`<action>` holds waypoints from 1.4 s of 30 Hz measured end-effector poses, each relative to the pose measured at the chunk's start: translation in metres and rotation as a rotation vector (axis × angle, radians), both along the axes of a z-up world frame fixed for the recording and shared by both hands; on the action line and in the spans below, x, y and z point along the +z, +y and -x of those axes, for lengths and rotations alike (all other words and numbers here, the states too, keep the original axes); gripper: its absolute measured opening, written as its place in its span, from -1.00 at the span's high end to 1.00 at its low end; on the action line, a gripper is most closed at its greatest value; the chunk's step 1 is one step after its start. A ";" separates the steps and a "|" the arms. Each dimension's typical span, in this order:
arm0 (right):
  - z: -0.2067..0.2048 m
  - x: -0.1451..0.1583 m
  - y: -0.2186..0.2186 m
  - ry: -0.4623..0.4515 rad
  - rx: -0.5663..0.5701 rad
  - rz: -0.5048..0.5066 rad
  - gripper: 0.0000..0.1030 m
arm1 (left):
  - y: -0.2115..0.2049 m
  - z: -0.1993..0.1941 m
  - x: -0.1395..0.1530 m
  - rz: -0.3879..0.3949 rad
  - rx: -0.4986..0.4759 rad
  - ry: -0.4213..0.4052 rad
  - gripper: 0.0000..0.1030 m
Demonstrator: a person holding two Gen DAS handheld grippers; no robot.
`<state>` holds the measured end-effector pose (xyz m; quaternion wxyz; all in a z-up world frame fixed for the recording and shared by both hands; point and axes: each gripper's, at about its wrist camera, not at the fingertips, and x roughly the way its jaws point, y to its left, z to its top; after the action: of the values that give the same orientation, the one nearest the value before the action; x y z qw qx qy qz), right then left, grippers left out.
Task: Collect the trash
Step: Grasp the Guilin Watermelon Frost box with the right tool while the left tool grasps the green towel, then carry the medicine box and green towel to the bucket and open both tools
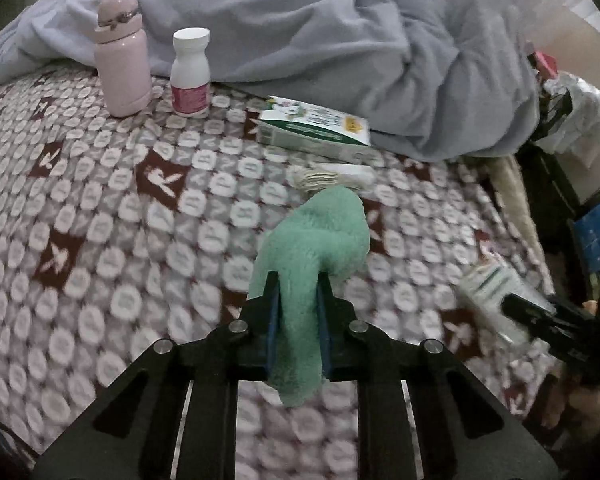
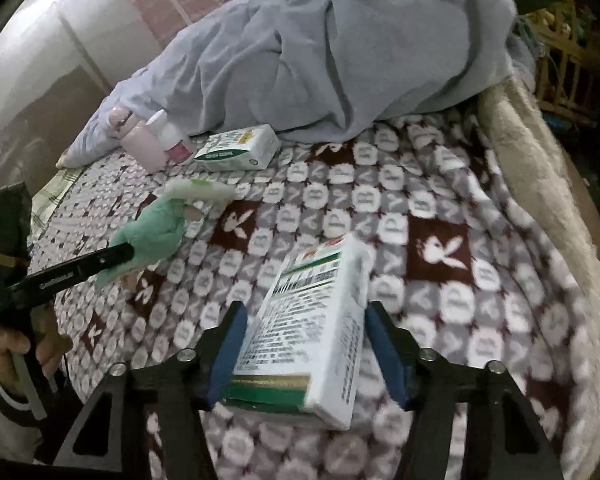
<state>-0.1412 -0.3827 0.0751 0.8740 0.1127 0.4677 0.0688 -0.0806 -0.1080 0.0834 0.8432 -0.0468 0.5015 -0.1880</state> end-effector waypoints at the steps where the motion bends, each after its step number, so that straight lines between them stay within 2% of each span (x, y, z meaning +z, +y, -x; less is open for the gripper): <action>1: 0.002 0.000 -0.001 0.006 0.000 0.002 0.19 | -0.005 0.007 0.001 -0.003 -0.010 0.006 0.73; 5: 0.008 -0.015 0.003 0.072 0.016 0.032 0.19 | -0.020 0.024 -0.004 -0.038 -0.031 0.020 0.72; 7: 0.013 -0.014 0.002 0.056 0.000 0.020 0.16 | -0.026 0.029 -0.010 -0.057 -0.062 0.021 0.64; 8: 0.015 -0.012 0.001 0.057 -0.003 0.006 0.10 | -0.027 0.032 -0.012 -0.047 -0.077 0.026 0.49; 9: 0.017 -0.011 0.002 0.063 0.003 -0.006 -0.09 | -0.028 0.034 -0.014 -0.030 -0.095 0.035 0.36; 10: 0.019 -0.009 0.003 0.064 0.010 -0.008 -0.35 | -0.029 0.034 -0.015 -0.020 -0.105 0.037 0.08; 11: 0.020 -0.008 0.005 0.062 0.012 0.002 -0.44 | -0.029 0.034 -0.014 -0.015 -0.113 0.031 -0.07; 14: 0.016 -0.012 0.013 0.084 0.004 0.062 -0.49 | -0.038 0.030 -0.014 -0.066 -0.124 -0.024 -0.07; 17: 0.007 -0.024 0.019 0.131 -0.019 0.122 -0.49 | -0.055 0.028 -0.021 -0.118 -0.180 -0.024 -0.08; 19: 0.001 -0.033 0.023 0.145 -0.008 0.123 -0.49 | -0.065 0.029 -0.029 -0.192 -0.192 -0.035 -0.08; 21: 0.002 -0.037 0.020 0.134 -0.024 0.107 -0.16 | -0.068 0.028 -0.035 -0.252 -0.162 -0.043 -0.03; 22: 0.005 -0.036 0.018 0.122 -0.033 0.098 -0.05 | -0.064 0.026 -0.036 -0.221 -0.142 -0.032 0.21; 26: 0.018 -0.019 0.008 0.051 -0.031 0.094 -0.05 | -0.061 0.025 -0.028 -0.156 -0.126 -0.014 0.48; 28: 0.023 -0.010 0.002 0.028 -0.039 0.087 -0.05 | -0.066 0.027 -0.020 -0.114 -0.129 -0.004 0.51; 34: 0.043 0.016 -0.020 -0.039 -0.073 0.064 -0.05 | -0.102 0.040 0.010 -0.080 -0.175 -0.078 0.53; 42: 0.070 0.035 -0.055 -0.084 -0.148 0.069 -0.05 | -0.163 0.055 0.036 -0.073 -0.254 -0.150 0.53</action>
<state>-0.2112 -0.4381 0.1099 0.8988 0.1140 0.4232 -0.0075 -0.1354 -0.2707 0.1195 0.8489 0.0619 0.4456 -0.2777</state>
